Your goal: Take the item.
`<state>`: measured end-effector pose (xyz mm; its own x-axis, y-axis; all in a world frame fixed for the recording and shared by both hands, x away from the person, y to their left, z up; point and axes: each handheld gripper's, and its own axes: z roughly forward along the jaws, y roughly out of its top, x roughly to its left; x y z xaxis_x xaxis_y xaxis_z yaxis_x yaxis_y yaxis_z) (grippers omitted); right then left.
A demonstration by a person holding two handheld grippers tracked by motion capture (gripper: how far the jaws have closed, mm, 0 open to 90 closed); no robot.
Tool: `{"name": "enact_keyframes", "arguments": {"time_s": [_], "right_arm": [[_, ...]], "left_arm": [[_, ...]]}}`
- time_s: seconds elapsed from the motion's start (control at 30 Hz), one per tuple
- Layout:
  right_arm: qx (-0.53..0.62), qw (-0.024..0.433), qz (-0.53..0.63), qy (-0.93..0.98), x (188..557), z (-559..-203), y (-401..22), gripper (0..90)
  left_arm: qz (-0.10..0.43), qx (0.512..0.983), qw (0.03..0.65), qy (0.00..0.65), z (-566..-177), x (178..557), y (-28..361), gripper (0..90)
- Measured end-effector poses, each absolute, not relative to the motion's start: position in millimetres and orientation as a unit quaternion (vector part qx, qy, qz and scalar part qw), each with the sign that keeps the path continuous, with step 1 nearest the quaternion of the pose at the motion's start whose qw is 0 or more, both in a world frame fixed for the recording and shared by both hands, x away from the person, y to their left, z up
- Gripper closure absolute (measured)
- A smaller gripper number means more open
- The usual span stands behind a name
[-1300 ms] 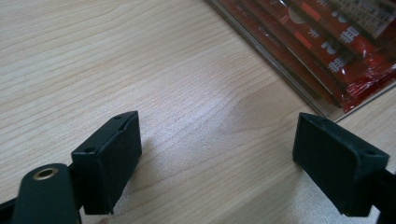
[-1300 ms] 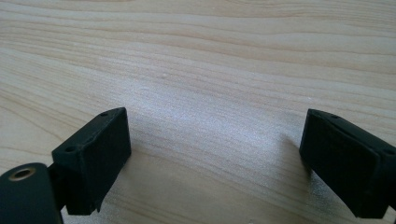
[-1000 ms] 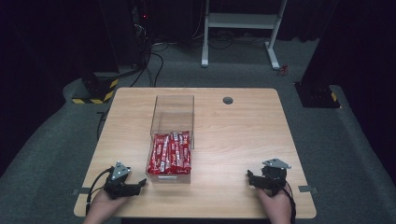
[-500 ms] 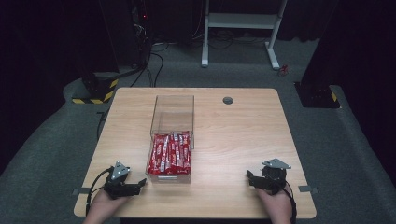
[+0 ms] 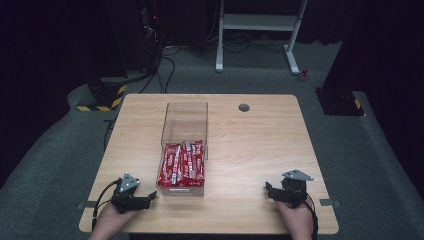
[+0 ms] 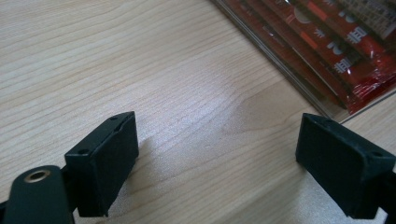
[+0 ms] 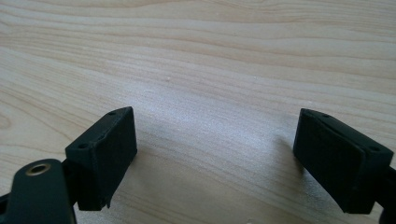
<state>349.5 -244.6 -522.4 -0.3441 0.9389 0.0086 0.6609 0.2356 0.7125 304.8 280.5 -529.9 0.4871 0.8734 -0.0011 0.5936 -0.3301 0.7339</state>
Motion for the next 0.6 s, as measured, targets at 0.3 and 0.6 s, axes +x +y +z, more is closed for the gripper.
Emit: {"name": "enact_keyframes", "arguments": {"time_s": [0.3,0.6], "right_arm": [[0.516,0.226,0.335,0.755,345,-514,-239,14.1],[0.506,0.226,0.355,0.753,342,-511,-234,14.1]], "left_arm": [[0.202,0.790,0.346,0.464,-530,305,281,13.3],[0.202,0.790,0.346,0.464,-530,305,281,13.3]]}}
